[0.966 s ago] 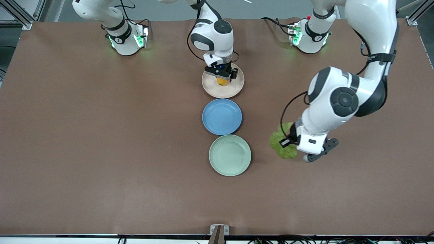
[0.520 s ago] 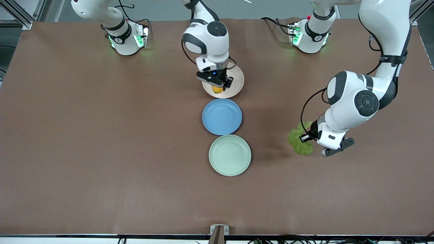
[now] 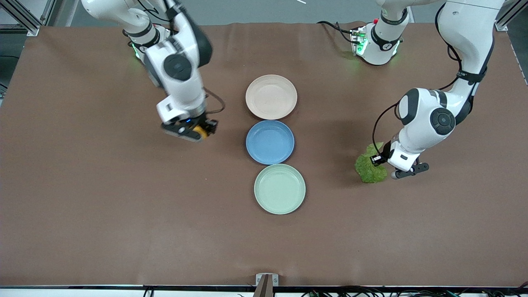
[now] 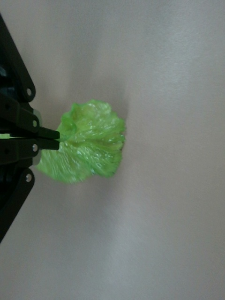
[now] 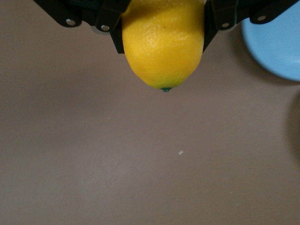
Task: Pick lemon and lettuce from plates
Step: 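Carry the lemon off the cream plate with the right gripper and lower it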
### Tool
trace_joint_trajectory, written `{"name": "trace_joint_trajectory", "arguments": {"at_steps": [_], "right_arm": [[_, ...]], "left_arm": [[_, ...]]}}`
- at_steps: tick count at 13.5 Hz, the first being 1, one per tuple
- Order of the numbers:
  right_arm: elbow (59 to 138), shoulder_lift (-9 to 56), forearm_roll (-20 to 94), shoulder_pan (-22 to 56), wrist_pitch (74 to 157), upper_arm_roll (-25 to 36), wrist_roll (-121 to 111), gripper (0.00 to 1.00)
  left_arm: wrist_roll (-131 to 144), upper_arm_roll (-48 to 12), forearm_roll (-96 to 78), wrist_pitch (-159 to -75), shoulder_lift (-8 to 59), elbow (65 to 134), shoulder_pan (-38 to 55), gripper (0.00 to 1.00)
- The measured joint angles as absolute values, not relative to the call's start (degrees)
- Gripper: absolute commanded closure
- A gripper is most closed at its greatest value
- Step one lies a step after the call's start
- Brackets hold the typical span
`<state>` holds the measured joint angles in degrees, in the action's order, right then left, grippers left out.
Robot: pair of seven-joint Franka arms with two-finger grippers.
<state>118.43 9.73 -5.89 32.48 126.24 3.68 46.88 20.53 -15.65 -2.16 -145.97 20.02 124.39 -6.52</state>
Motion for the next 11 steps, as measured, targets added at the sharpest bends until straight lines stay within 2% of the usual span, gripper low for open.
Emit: {"name": "trace_joint_trajectory", "arguments": {"at_steps": [5, 6, 7, 8, 9, 11], "right_arm": [[122.6, 13.7, -1.5, 17.6, 136.2, 3.6, 20.4, 1.00], [122.8, 15.3, 0.0, 15.8, 137.4, 3.6, 16.3, 0.99], [122.8, 17.0, 0.9, 14.4, 138.4, 3.6, 13.2, 0.99], [122.9, 18.5, 1.2, 13.1, 139.7, 3.6, 10.9, 0.99], [123.3, 19.8, 1.3, 12.1, 141.6, 3.6, 9.4, 0.99], [125.7, 21.8, 1.3, 10.9, 147.0, 3.5, 7.4, 0.99]], "left_arm": [[10.5, -15.6, -0.1, -146.2, 20.2, 126.7, -10.2, 0.96], [9.8, -15.6, 0.5, -146.2, 20.4, 126.9, -10.6, 0.92], [9.3, -15.6, 0.8, -146.2, 20.6, 126.9, -10.6, 0.65], [9.1, -15.7, 0.9, -146.2, 20.6, 126.9, -10.6, 0.19], [9.0, -15.7, 0.9, -146.3, 20.7, 126.9, -10.6, 0.00], [8.7, -15.7, 1.0, -146.7, 20.7, 126.6, -10.6, 0.00]]}}
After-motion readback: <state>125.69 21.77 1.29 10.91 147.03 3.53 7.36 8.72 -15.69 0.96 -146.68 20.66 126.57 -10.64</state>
